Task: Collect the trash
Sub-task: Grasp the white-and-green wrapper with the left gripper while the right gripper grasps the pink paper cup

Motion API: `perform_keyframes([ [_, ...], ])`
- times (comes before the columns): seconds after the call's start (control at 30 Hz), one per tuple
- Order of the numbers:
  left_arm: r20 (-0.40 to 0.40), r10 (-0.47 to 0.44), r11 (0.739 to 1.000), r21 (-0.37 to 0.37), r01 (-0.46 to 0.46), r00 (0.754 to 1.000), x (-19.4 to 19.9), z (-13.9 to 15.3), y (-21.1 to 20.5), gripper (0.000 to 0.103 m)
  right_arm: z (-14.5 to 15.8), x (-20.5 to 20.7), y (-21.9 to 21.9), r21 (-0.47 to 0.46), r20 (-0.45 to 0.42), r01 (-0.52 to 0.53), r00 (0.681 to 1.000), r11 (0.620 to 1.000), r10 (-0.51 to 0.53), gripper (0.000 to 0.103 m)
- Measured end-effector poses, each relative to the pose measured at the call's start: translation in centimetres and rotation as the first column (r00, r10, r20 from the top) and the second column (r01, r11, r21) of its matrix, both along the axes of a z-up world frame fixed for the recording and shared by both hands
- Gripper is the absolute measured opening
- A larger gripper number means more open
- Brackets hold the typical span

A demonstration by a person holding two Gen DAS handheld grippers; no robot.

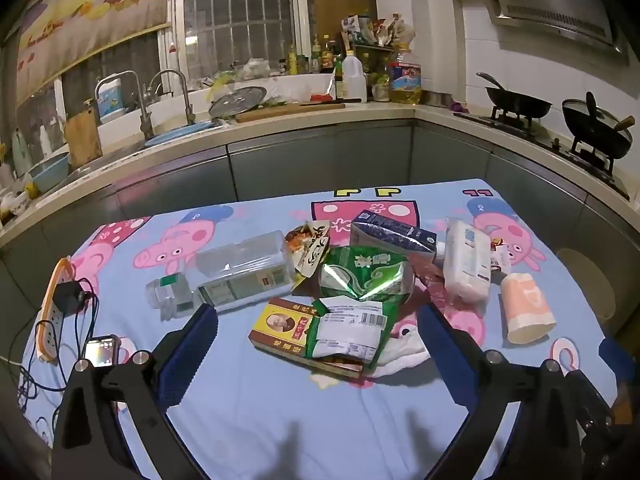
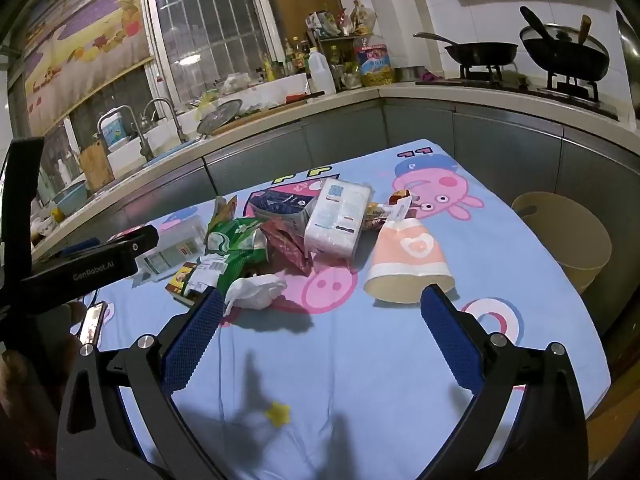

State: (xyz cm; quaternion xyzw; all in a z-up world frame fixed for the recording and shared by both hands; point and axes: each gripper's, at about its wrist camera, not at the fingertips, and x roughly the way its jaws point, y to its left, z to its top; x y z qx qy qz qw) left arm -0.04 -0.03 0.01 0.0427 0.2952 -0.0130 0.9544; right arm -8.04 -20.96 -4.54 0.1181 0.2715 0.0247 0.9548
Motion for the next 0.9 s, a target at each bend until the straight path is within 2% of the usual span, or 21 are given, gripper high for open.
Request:
perform_keyframes([
  [0.2,-0.006,-0.009,1.000,-0.004,0.009,1.000,-0.1,-0.1,-0.1,0.099,-0.3,0.1,-0.1,0.000,-0.005,-0.003,1.000,1.000,0.003,0.097],
  [0.37,-0.005,-0.023,1.000,-0.003,0.023,1.000,0.0,-1.7,0.2,0.097,-0.8,-0.3,-0.2,0.006,-0.016,0.004,1.000,1.000,-0.004,0.097],
  [0.53,-0.014,-0.048,0.999,-0.018,0.048,0.999,-1.8,-3.4,0.1,0.097,-1.5,-0.6,-0.7,0.020,-0.035,0.010,0.999,1.000,-0.010,0.097],
  [0.73,-0.053,-0.044,0.991,-0.128,0.037,0.998,-5.3,-5.6,1.8,0.099,-1.8,-2.1,-1.9,0.058,-0.040,0.026,0.999,0.998,-0.024,0.097],
  [0.83,0.005,-0.059,0.973,-0.222,0.059,0.998,-6.5,-4.8,2.8,0.099,-1.8,-2.8,-2.3,0.107,-0.002,0.003,1.000,0.994,-0.002,0.097],
  [0.9,0.036,-0.055,0.972,-0.227,0.062,0.998,-6.8,-4.6,2.8,0.099,-1.7,-3.1,-2.1,0.112,0.011,-0.021,1.000,0.993,0.020,0.097],
])
